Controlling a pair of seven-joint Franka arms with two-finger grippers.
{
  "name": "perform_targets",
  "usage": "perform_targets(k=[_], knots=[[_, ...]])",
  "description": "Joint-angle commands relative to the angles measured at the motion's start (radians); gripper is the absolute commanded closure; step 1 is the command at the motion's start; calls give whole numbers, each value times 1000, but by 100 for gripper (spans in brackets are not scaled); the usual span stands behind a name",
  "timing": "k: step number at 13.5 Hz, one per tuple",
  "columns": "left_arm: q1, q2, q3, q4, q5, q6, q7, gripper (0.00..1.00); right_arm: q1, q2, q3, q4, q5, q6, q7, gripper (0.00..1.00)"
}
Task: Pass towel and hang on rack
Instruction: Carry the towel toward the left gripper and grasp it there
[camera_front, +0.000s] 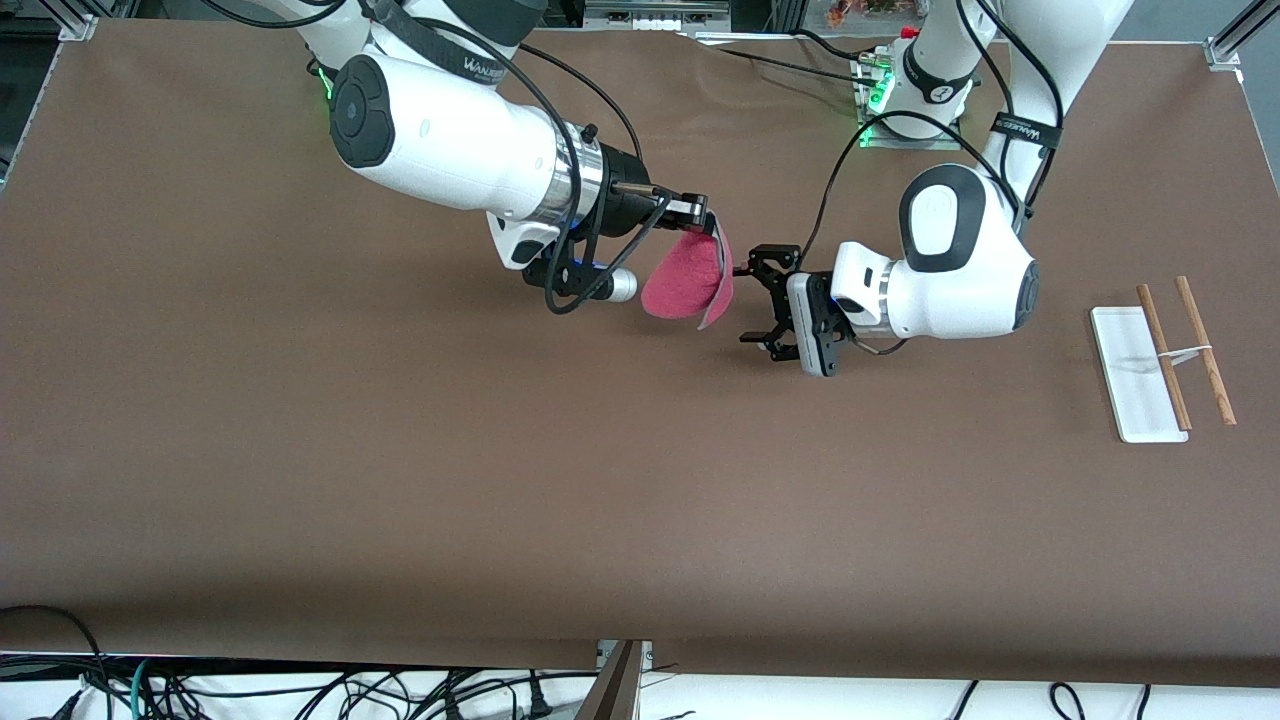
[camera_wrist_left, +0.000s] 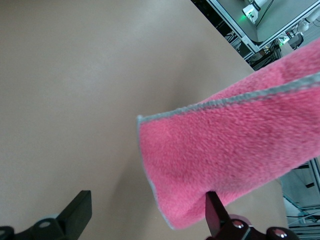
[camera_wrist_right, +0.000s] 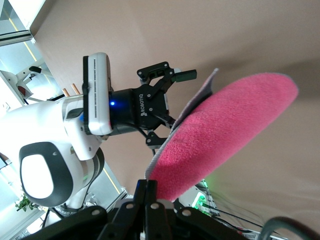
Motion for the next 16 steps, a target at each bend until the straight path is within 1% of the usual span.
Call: perform_targets(k=[1,3,7,8,9,10,12,13,14,15,16], knots=[[-6,3,-19,-54,-115,45,128,0,6,0,-2,10,8,6,15,100],[-20,11,-21,-66,-139,59,164,0,6,0,-2,10,8,7,15,100],[-25,11,-31,-65,-139,68,167,0,6,0,-4,9,7,12,17,100],[-26,11,-32,-65,-143,67,167,3,6,0,-4,9,7,12,17,100],[-25,9,-32,-66,-154,67,167,8,6,0,-4,9,7,12,17,100],[-25,9,-32,-65,-154,67,167,17,6,0,-4,10,7,12,17,100],[-25,6,-32,-66,-154,67,167,53,6,0,-4,10,7,12,17,100],[-25,5,-32,-66,-154,65,168,73,6,0,-4,10,7,14,17,100],[-25,3,-32,-66,-154,65,172,91,6,0,-4,10,7,14,17,100],[-25,3,-32,-66,-154,65,176,98,6,0,-4,10,7,18,17,100],[-23,2,-32,-65,-154,65,187,100,8,0,-4,10,7,20,17,100]])
